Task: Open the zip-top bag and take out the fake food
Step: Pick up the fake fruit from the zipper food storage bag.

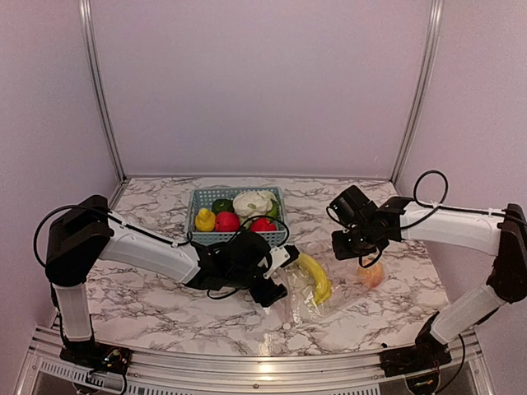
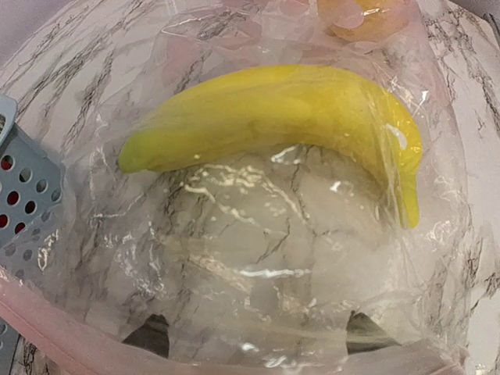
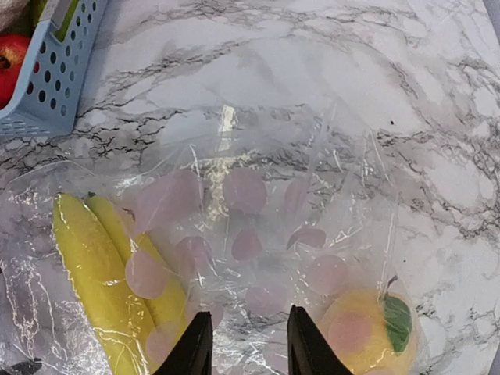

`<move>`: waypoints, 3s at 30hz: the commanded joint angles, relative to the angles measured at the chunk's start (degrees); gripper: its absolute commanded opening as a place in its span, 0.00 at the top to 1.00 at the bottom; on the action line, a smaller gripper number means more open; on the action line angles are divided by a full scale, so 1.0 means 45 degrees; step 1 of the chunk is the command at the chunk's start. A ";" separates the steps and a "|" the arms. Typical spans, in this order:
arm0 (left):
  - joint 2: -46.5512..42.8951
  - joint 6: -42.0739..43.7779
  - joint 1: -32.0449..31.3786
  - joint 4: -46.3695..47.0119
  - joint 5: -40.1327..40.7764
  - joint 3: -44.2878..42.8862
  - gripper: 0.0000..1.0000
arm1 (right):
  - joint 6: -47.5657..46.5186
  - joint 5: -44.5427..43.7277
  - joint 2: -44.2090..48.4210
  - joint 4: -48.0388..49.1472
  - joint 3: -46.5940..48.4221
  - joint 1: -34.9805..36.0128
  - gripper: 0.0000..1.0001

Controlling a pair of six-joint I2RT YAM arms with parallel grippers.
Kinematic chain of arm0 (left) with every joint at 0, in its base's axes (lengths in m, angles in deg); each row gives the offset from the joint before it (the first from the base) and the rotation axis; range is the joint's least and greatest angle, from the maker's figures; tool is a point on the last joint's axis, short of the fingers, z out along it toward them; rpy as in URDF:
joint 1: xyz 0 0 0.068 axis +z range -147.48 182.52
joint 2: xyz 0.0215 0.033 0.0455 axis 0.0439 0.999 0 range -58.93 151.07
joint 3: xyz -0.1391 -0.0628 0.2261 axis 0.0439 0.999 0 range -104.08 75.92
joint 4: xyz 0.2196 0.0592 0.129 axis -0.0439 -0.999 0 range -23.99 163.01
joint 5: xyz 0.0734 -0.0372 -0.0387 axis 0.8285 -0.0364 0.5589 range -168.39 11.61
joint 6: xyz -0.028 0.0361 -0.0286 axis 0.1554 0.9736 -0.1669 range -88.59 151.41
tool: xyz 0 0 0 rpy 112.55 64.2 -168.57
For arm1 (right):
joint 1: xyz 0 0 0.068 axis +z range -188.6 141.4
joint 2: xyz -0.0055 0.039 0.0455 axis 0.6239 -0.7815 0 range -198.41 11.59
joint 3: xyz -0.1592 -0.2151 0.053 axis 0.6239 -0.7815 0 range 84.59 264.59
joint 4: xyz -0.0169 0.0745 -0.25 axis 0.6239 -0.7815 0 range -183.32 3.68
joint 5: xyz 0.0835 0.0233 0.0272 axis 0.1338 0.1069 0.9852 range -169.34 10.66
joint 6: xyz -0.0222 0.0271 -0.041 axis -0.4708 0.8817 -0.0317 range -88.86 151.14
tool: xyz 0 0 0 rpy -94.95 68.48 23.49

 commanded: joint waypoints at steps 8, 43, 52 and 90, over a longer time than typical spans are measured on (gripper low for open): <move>-0.0169 0.0047 -0.0024 0.0383 0.0010 0.0263 0.19 | 0.0836 0.1444 0.0075 -0.0198 -0.0155 0.1271 0.88; -0.0142 0.0880 -0.0044 0.0839 -0.1691 0.0828 0.14 | 0.0828 0.2993 -0.1076 0.2135 -0.2055 0.1483 0.33; -0.0159 0.1293 -0.0208 0.0508 -0.2607 0.0650 0.15 | 0.0846 0.2896 -0.1093 0.2052 -0.2042 0.1481 0.25; 0.0901 0.0701 -0.0610 0.0005 -0.1252 -0.0585 0.98 | 0.1167 0.2161 -0.0929 0.1657 -0.1837 0.1600 0.27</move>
